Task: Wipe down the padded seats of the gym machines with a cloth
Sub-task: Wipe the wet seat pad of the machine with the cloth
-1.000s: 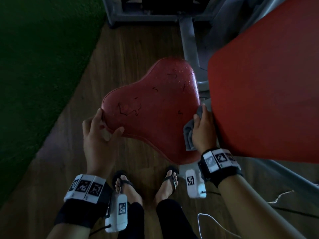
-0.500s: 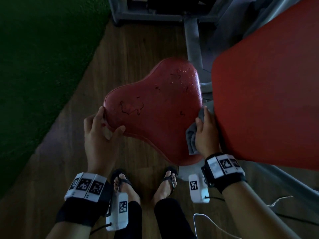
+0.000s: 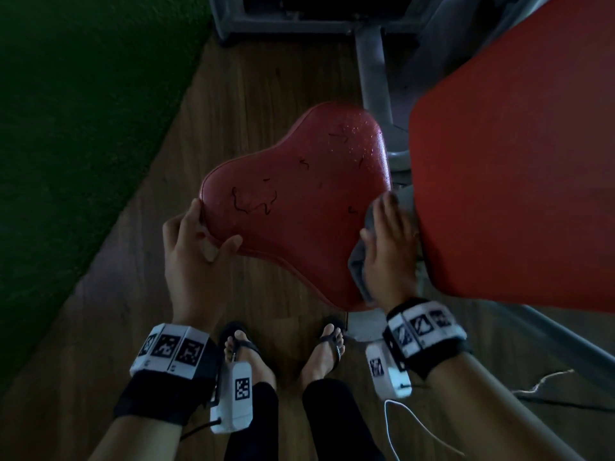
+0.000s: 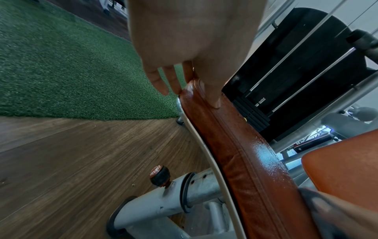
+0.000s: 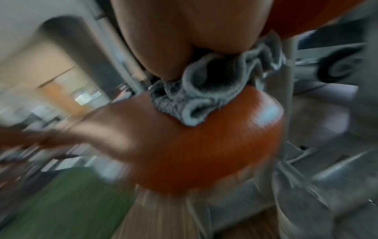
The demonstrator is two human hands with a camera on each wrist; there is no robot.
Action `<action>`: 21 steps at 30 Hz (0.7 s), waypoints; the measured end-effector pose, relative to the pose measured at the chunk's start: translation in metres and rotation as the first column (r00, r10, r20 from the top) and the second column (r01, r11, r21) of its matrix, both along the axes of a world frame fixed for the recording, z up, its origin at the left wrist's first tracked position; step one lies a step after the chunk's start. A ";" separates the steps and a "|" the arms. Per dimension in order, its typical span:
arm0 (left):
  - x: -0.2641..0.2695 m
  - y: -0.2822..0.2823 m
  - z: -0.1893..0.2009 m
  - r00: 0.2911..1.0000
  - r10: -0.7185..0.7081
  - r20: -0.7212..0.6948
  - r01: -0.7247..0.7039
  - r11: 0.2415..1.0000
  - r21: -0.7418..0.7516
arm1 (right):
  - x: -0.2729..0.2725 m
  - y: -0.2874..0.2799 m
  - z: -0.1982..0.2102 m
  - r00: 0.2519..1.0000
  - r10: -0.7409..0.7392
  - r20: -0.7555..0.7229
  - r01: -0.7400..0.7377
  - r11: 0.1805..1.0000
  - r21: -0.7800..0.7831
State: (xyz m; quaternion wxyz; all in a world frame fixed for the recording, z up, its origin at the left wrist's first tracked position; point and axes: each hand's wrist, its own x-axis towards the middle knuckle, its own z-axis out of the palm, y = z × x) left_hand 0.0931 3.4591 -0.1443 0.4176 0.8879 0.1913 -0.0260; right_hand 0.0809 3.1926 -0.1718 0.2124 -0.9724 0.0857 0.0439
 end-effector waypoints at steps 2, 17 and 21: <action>0.000 0.000 0.001 1.000 0.006 -0.003 -0.006 1.000 0.002 | -0.024 0.015 0.004 0.995 0.104 0.010 -0.102 0.988 -0.117; 0.000 0.003 0.000 1.000 -0.007 -0.006 0.007 1.000 0.006 | -0.031 0.034 0.003 0.938 0.244 -0.245 -0.311 0.905 -0.291; 0.001 0.004 0.001 1.000 -0.008 -0.011 0.008 1.000 0.006 | -0.029 0.031 0.002 0.941 0.260 -0.216 -0.312 0.914 -0.260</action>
